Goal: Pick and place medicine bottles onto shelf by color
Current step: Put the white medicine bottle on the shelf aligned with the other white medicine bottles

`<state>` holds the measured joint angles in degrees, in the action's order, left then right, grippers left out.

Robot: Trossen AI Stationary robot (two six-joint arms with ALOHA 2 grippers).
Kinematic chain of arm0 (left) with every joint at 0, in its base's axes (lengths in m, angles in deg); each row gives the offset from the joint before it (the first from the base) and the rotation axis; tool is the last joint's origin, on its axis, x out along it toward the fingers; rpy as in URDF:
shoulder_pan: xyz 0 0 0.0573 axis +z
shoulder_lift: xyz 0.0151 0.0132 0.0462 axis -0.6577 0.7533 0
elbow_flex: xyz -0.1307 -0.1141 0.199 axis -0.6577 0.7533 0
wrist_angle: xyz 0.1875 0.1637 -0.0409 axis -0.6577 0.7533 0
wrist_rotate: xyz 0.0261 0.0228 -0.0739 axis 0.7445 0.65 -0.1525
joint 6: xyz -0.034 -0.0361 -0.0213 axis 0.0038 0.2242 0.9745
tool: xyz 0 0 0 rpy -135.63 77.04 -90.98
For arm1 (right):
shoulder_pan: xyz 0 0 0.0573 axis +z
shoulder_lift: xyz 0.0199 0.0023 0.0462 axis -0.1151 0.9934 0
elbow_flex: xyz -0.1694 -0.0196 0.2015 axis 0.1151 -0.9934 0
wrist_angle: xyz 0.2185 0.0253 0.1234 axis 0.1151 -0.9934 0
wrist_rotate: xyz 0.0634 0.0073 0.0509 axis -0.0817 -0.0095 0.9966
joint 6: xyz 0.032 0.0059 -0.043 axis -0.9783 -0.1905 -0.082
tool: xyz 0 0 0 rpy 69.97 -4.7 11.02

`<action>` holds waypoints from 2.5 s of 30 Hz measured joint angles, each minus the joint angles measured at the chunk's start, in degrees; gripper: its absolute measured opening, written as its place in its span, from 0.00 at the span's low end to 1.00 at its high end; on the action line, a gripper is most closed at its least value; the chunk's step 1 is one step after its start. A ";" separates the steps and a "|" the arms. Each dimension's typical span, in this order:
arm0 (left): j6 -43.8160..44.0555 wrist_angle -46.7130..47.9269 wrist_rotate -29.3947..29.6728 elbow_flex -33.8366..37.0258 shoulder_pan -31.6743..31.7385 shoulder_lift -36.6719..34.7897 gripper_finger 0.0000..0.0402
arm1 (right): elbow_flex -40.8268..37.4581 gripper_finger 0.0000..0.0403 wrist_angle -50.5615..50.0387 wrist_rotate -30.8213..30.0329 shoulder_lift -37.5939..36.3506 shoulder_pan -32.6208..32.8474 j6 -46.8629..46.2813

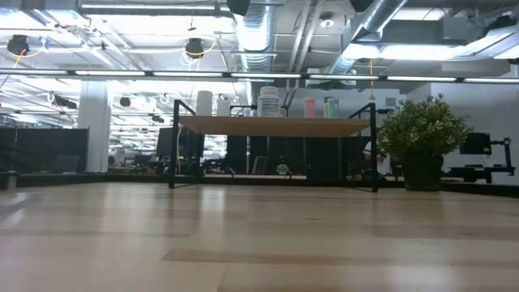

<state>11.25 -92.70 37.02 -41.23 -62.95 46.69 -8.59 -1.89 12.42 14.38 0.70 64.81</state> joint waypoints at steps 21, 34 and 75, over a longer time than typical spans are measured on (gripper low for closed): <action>4.58 10.33 1.99 0.00 0.13 -5.67 0.71 | 0.00 0.43 -0.50 -0.22 -0.48 0.02 -0.46; 15.82 39.01 4.96 0.00 -0.24 -19.85 0.76 | 2.32 0.42 -4.63 -8.75 1.00 -3.85 -1.49; 19.84 85.32 9.30 0.04 0.93 -21.55 0.76 | 59.47 0.43 -50.44 -33.65 46.90 -21.74 -21.56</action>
<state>31.09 -7.38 46.32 -41.18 -62.02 25.14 50.88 -52.33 -21.22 61.28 -21.04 43.25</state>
